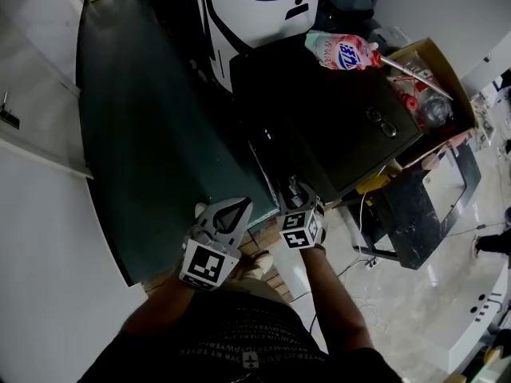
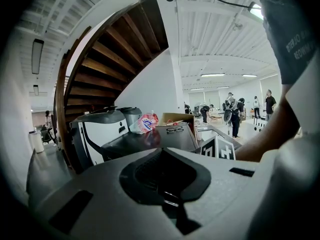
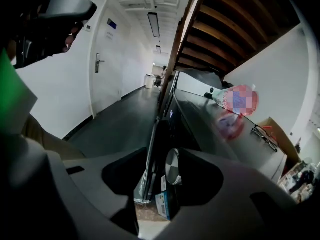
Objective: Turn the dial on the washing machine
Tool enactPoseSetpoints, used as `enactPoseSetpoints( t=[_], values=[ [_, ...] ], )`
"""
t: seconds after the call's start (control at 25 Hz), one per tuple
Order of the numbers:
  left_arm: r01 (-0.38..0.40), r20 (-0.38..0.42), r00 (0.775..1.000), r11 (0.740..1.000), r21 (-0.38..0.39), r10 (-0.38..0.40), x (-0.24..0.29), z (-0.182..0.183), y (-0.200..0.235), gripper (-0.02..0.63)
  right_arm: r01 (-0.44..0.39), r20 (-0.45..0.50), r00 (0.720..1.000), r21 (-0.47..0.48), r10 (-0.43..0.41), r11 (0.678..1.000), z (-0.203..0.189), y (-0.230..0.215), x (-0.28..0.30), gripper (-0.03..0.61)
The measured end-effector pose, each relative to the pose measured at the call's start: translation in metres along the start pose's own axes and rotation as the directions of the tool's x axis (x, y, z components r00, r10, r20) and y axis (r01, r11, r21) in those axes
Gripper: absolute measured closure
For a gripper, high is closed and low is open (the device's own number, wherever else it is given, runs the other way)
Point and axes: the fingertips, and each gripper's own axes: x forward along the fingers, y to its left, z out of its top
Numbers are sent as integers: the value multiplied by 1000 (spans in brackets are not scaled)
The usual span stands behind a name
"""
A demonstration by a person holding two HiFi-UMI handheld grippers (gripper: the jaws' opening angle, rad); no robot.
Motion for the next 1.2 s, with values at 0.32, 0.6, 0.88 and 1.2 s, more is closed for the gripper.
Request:
enactPoseSetpoints(
  t=[0.32, 0.6, 0.88, 1.2],
  values=[
    [5, 17, 1000, 1000, 16, -5, 1, 3, 0, 611, -4, -42, 999, 47, 6, 999, -13, 0, -7, 399],
    [-6, 3, 1000, 1000, -6, 6, -2, 2, 0, 611, -3, -37, 999, 33, 4, 999, -15, -1, -10, 397],
    [-13, -18, 1000, 1000, -14, 13, -7, -2, -1, 611, -20, -5, 1000, -8, 20, 1000, 7, 0, -4, 396],
    [-12, -15, 1000, 1000, -6, 12, -9, -3, -6, 611, 9, -33, 999, -3, -9, 1000, -4, 1, -1, 400]
  ],
)
